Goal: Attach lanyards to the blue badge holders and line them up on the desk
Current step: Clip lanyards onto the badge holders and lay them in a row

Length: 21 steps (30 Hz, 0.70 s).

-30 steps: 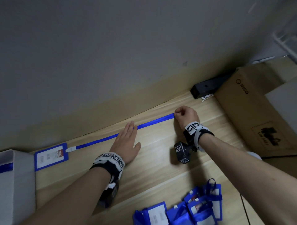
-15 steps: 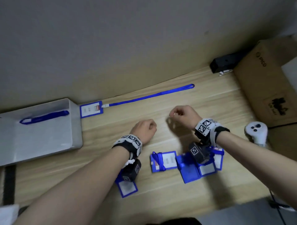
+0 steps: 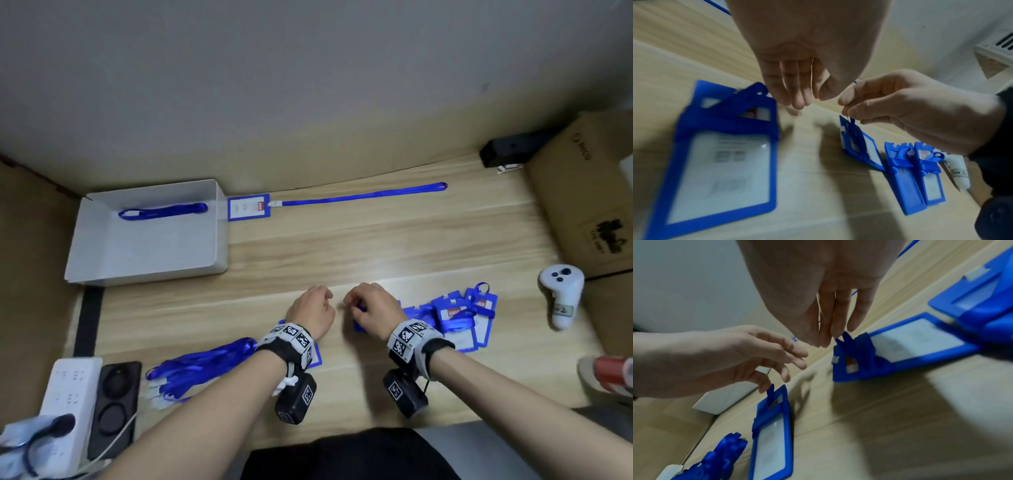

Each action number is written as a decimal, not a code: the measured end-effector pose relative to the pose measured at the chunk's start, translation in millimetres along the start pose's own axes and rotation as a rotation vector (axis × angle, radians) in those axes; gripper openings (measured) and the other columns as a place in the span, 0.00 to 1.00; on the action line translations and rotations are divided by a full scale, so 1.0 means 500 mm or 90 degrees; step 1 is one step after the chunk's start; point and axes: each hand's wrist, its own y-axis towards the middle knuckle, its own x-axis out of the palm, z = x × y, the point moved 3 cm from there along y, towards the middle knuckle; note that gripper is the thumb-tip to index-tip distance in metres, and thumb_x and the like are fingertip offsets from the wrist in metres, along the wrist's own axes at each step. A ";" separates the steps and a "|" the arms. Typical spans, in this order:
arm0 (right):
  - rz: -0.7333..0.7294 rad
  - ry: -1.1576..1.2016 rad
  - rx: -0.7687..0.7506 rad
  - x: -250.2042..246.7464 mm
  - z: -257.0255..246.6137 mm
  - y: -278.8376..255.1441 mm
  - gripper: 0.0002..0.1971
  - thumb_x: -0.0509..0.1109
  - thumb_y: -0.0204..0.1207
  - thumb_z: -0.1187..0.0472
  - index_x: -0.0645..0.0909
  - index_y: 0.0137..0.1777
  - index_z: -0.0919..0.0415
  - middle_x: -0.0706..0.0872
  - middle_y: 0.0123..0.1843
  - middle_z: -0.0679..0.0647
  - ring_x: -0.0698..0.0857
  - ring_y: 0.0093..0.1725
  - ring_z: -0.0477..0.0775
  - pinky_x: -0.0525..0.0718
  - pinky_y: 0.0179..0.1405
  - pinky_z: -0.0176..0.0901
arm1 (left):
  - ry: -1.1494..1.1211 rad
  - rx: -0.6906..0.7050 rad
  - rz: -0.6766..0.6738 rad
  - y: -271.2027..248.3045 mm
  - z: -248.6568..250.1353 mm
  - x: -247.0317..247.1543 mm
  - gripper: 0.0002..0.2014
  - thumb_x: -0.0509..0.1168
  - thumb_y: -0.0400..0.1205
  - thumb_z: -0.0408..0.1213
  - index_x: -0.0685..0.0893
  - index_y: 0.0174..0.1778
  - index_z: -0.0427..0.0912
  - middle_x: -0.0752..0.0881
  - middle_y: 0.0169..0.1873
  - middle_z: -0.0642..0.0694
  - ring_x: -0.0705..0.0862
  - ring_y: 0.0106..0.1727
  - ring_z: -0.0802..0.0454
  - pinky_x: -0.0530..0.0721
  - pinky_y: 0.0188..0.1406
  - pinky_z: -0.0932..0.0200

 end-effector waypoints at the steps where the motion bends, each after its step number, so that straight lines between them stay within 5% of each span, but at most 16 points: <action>1: 0.004 0.003 0.004 0.012 -0.009 0.000 0.11 0.68 0.74 0.65 0.86 0.53 0.53 0.85 0.50 0.47 0.79 0.56 0.52 0.73 0.48 0.40 | -0.004 -0.002 0.017 -0.008 -0.016 -0.012 0.15 0.59 0.79 0.36 0.82 0.59 0.51 0.83 0.61 0.51 0.83 0.62 0.44 0.81 0.58 0.53; 8: -0.017 0.003 0.053 0.103 -0.089 0.016 0.11 0.68 0.73 0.62 0.85 0.54 0.51 0.88 0.53 0.48 0.84 0.56 0.54 0.82 0.55 0.46 | -0.008 -0.050 0.112 -0.055 -0.152 -0.074 0.13 0.62 0.80 0.36 0.81 0.60 0.49 0.78 0.64 0.51 0.83 0.60 0.45 0.81 0.55 0.52; 13: -0.063 -0.008 0.061 0.171 -0.132 0.030 0.18 0.68 0.76 0.60 0.81 0.67 0.53 0.87 0.63 0.54 0.84 0.63 0.58 0.79 0.59 0.45 | -0.149 -0.148 0.016 -0.075 -0.233 -0.037 0.13 0.63 0.78 0.36 0.84 0.58 0.47 0.88 0.54 0.48 0.86 0.56 0.44 0.83 0.56 0.56; 17: -0.018 0.039 0.121 0.183 -0.144 0.026 0.10 0.72 0.77 0.59 0.85 0.57 0.55 0.89 0.53 0.54 0.86 0.55 0.57 0.78 0.50 0.41 | -0.268 -0.132 -0.043 -0.093 -0.243 -0.009 0.13 0.67 0.75 0.30 0.84 0.55 0.41 0.88 0.36 0.48 0.86 0.39 0.45 0.83 0.39 0.57; 21: 0.050 0.152 0.146 0.148 -0.174 0.016 0.04 0.75 0.75 0.62 0.84 0.48 0.54 0.86 0.43 0.51 0.83 0.41 0.51 0.80 0.42 0.41 | -0.407 -0.052 -0.024 -0.105 -0.228 -0.034 0.16 0.69 0.70 0.27 0.84 0.52 0.46 0.90 0.38 0.48 0.89 0.43 0.45 0.89 0.50 0.49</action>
